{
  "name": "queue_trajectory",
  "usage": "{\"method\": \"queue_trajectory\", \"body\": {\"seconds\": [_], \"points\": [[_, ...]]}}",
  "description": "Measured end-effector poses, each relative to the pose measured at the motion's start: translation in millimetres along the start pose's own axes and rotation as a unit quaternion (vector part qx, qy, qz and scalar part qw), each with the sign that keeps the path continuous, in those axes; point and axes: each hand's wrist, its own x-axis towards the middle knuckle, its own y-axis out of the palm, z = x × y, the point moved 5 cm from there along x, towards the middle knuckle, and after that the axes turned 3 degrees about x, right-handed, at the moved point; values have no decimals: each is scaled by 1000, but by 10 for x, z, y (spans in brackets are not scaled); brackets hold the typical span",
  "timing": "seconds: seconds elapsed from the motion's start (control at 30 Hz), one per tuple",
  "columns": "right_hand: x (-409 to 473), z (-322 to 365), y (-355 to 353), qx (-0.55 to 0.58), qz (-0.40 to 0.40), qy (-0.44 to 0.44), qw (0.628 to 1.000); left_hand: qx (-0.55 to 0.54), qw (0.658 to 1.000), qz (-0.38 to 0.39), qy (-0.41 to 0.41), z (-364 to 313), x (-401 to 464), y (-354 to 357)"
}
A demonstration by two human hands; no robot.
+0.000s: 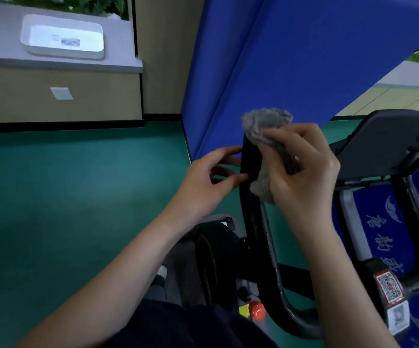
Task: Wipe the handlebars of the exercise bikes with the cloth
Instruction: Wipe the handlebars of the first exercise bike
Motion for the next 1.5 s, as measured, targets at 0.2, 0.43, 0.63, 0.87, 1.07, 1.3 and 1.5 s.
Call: {"method": "queue_trajectory", "body": {"seconds": [0.2,0.43,0.63,0.87,1.07,1.3,1.5], "points": [[-199,-105,-51,39,49,43,997,3,999,-9,-30,151,-140,94],[-396,-58,41,46,-15,63,997,17,998,-49,-19,175,-238,128],[-507,-62,75,70,-42,86,993,24,997,-69,-19,198,-314,113],[-519,-15,-4,39,-14,53,998,20,997,-76,-28,199,-346,128],[153,252,5,-30,56,-121,991,25,995,-82,-52,213,-338,119],[-40,282,313,-173,232,-267,919,37,992,-88,-81,269,-392,-7],[-137,255,213,-93,224,-212,947,24,991,-100,-86,315,-480,-58]]}}
